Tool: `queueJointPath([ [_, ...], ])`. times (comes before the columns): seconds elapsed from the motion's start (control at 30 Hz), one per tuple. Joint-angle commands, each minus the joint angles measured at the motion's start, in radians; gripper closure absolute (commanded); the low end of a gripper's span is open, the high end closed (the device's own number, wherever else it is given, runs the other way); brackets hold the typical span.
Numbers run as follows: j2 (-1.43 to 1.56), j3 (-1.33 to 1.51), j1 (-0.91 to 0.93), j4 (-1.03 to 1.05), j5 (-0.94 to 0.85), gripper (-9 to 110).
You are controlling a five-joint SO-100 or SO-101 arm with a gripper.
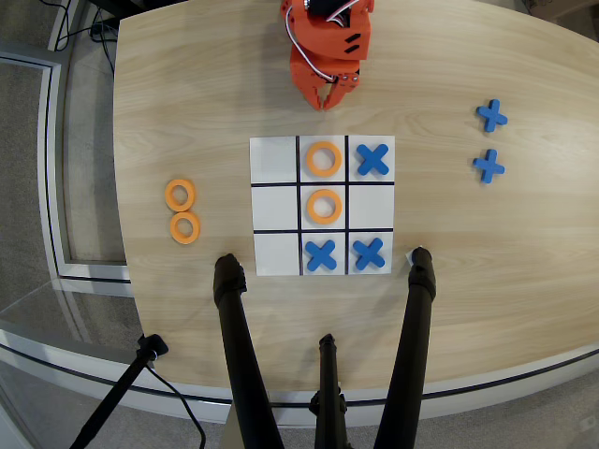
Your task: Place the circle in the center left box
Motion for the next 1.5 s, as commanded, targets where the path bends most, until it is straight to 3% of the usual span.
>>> queueJointPath([
  [0.0,-0.049,0.015,-0.049,-0.031,0.006,102],
  [0.4,-0.066,-0.015,-0.044,-0.029,0.006,100],
  [0.57,-0.158,-0.129,-0.006,-0.041,0.002,92],
  [0.97,-0.762,-0.652,0.222,-0.287,-0.005,88],
  [1.47,-1.509,-1.089,0.537,-0.634,-0.037,88],
])
